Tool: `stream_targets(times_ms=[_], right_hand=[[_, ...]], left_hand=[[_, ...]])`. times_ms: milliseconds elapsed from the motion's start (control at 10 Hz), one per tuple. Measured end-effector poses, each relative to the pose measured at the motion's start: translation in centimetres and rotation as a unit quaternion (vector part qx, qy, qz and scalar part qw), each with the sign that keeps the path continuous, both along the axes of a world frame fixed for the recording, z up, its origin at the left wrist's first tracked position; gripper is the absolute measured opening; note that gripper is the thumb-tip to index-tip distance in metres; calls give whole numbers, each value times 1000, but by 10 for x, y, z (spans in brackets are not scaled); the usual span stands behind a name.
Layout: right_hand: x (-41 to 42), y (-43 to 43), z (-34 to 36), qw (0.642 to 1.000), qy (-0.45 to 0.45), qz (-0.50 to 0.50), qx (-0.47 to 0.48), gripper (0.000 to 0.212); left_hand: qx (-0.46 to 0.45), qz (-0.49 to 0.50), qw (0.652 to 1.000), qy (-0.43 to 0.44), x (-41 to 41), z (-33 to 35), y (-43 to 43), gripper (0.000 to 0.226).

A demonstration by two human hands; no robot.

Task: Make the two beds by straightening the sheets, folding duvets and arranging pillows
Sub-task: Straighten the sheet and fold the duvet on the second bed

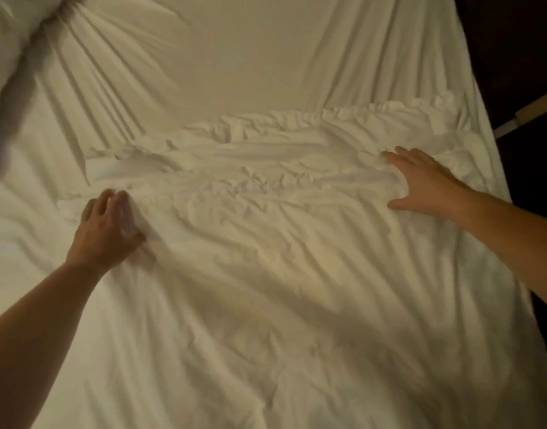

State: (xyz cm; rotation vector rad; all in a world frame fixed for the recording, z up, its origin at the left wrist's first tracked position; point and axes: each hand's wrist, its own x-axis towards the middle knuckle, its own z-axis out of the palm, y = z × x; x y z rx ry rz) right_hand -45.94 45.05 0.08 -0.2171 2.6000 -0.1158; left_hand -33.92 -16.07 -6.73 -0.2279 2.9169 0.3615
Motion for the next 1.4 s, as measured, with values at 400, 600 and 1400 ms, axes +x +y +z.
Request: stream_targets(times_ms=[400, 600, 1400], right_hand=[[-60, 16, -20, 997, -28, 56, 49, 50], [-44, 43, 2, 997, -76, 23, 19, 38], [-73, 116, 66, 995, -9, -51, 86, 34]], left_hand=[[-145, 17, 988, -54, -33, 17, -13, 73], [-125, 4, 992, -26, -26, 20, -34, 50], [-35, 141, 985, -96, -26, 42, -84, 27]])
